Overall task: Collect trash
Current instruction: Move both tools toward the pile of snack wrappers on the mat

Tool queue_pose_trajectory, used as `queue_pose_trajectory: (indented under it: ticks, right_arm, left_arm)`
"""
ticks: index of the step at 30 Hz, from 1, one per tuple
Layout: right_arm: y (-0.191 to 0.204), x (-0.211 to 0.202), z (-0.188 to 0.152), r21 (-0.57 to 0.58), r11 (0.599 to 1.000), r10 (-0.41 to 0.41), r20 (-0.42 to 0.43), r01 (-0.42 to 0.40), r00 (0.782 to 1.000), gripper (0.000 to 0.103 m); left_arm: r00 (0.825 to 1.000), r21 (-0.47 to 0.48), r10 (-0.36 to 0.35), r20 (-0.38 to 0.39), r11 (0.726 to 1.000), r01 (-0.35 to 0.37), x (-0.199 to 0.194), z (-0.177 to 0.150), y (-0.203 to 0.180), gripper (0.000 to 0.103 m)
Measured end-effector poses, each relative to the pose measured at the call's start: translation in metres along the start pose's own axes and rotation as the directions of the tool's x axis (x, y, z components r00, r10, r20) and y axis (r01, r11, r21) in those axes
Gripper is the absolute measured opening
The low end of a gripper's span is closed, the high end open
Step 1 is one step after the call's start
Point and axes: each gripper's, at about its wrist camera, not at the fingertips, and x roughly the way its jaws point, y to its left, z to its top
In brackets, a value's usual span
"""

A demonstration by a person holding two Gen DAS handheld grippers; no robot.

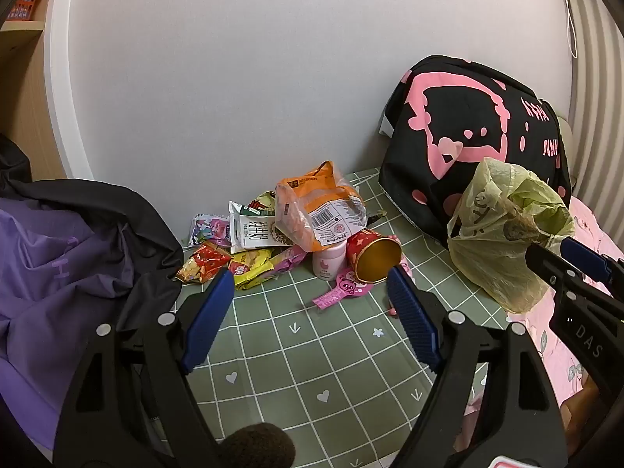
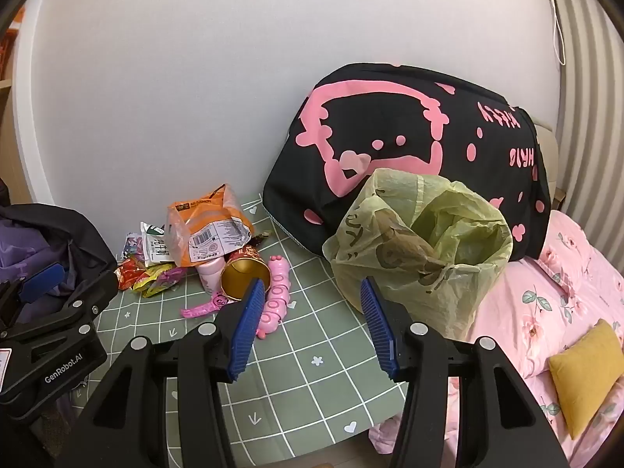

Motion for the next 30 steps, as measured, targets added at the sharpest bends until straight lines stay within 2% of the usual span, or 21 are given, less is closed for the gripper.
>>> queue_pose_trajectory:
  ticks: [30]
  right_arm:
    - [-0.004,-0.0006,-0.0023,0.002,1.0,-0.002,-0.001,0.002,1.0,0.049]
  left_arm:
    - [1.0,0.002,0.002,0.0,1.0,-0.002,0.0001,0.0,-0.0001,0.076]
